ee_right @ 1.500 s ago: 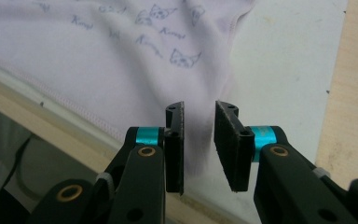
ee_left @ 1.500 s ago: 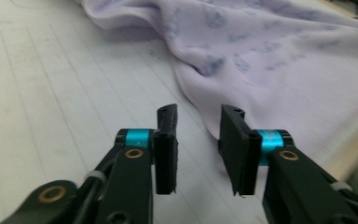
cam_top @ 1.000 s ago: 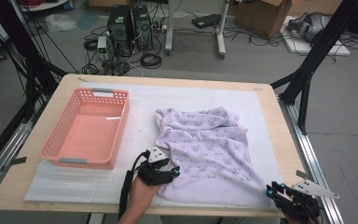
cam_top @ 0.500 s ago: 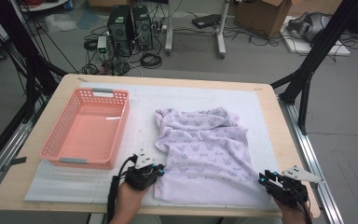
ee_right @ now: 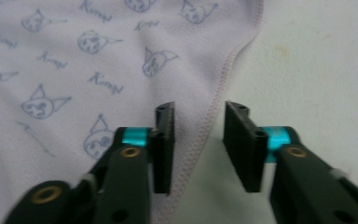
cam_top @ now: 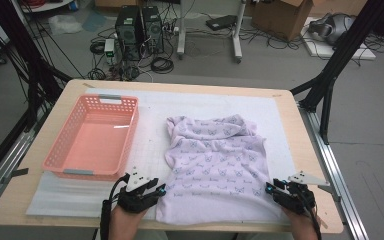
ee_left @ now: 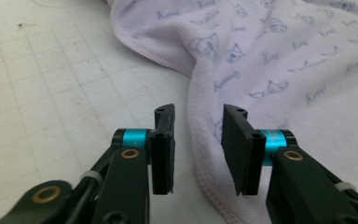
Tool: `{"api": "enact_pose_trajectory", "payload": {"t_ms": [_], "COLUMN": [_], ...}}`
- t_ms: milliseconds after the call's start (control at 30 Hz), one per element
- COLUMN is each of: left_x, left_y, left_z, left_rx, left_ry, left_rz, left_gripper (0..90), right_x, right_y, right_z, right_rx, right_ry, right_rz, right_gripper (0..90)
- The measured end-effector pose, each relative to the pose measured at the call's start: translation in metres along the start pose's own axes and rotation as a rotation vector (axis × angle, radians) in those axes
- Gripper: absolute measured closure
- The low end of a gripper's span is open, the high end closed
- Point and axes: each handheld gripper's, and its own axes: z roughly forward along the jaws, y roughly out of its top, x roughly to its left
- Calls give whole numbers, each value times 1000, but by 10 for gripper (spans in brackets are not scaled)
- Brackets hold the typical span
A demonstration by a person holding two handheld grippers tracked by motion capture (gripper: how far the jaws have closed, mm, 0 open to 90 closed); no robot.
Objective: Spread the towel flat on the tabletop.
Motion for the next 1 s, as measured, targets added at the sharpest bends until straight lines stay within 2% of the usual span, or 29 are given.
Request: {"api": "enact_pose_trajectory", "payload": {"t_ms": [33, 67, 100, 133, 200, 233, 267, 300, 400, 467, 633, 700, 800, 867, 900, 933, 1000], "left_x": [2, 4, 5, 5, 6, 7, 7, 8, 9, 8, 5, 2, -10, -20, -22, -26, -32], "left_y": [0, 0, 0, 1, 2, 3, 4, 5, 11, 16, 33, 37, 41, 42, 42, 42, 42], "left_z": [1, 2, 3, 3, 3, 4, 5, 7, 16, 25, 56, 65, 77, 83, 84, 85, 86], "left_rx": [-1, -2, -3, -7, -16, -19, -21, -20, -19, 5, 70, 72, 70, 66, 64, 66, 68], "left_ry": [-5, -5, -4, 5, 11, 9, 5, 1, -25, -43, -70, -98, -105, -90, -78, -57, 8], "left_rz": [-5, -10, -15, -12, -6, -10, -14, -18, -46, -41, -53, -67, -70, -33, -19, 3, 54], "left_gripper": [609, 605, 598, 599, 622, 622, 623, 625, 620, 613, 582, 567, 572, 561, 557, 560, 639], "right_x": [0, 0, 0, 0, -5, -11, -17, -20, -22, -20, -17, -16, -18, -19, -20, -20, -19], "right_y": [1, 1, 2, 2, 1, -1, -4, -7, -11, -10, -6, -5, -4, -4, -3, -3, -3], "right_z": [0, -1, -3, -7, -16, -22, -26, -30, -35, -36, -35, -35, -36, -38, -38, -38, -38], "right_rx": [7, 13, 25, 37, 53, 49, 43, 30, 10, -18, -52, -57, -68, -82, -86, -87, -89], "right_ry": [17, 24, 6, -36, -155, -168, -151, -151, -137, -119, -79, -70, -63, -54, -53, -51, -43], "right_rz": [-19, -29, -56, -86, -120, -95, -51, -33, -12, 4, 6, 6, 17, 37, 29, 26, 33], "right_gripper": [816, 838, 860, 876, 877, 876, 876, 875, 838, 763, 720, 709, 684, 678, 678, 674, 672]}}
